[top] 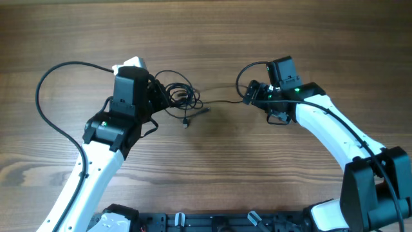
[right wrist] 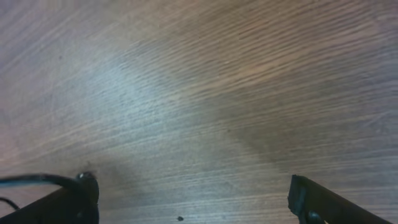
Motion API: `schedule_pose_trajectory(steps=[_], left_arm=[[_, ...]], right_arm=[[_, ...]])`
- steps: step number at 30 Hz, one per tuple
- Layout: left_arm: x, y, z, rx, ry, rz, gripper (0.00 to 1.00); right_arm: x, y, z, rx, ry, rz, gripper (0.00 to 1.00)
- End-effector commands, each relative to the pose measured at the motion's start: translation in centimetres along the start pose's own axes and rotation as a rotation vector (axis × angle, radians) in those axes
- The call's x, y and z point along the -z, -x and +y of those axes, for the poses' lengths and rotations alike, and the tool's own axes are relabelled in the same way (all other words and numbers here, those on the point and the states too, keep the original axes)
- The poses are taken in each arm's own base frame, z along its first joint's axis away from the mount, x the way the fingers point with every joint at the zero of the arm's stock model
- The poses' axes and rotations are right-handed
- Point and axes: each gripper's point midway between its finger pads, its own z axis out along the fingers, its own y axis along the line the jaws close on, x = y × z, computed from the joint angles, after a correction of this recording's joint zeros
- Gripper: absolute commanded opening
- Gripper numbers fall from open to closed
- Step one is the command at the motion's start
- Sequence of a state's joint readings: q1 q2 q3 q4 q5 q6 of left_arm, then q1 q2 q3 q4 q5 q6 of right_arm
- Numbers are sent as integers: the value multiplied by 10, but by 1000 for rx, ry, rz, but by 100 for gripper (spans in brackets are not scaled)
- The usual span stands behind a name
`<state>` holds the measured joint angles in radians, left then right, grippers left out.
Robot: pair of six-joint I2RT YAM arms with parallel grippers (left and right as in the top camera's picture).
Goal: Untangle cables
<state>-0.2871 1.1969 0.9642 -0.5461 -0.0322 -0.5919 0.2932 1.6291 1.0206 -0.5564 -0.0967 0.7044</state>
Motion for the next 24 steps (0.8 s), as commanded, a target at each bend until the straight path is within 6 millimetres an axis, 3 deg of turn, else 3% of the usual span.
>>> schedule_pose_trajectory(steps=[1, 4, 6, 9, 12, 15, 17, 20, 22, 23, 24], left_arm=[[3, 12, 9, 164, 47, -60, 4], [-6, 1, 3, 125, 14, 6, 4], [-12, -18, -25, -100, -145, 115, 4], [-11, -33, -41, -334, -275, 173, 4], [-11, -34, -43, -393, -291, 166, 4], [-11, -33, -44, -387, -293, 165, 4], [-10, -34, -49, -365, -304, 164, 4], [-8, -41, -60, -378, -329, 170, 5], [-9, -43, -61, -383, -318, 171, 8], [-11, -41, -55, -378, -284, 163, 8], [-14, -37, -41, -333, -201, 151, 8]], right_arm=[[-1, -3, 32, 164, 203, 57, 100], [27, -22, 95, 444, 593, 104, 100], [47, -32, 124, 634, 788, 72, 100], [54, -37, 136, 790, 849, 11, 100], [58, -41, 145, 680, 875, 60, 100], [57, -37, 146, 243, 814, 236, 95], [51, -37, 145, 50, 750, 289, 80], [44, -41, 150, -209, 665, 349, 44], [50, -34, 159, -172, 718, 320, 11], [53, -26, 160, -95, 753, 268, 4], [56, -18, 158, -56, 776, 239, 4]])
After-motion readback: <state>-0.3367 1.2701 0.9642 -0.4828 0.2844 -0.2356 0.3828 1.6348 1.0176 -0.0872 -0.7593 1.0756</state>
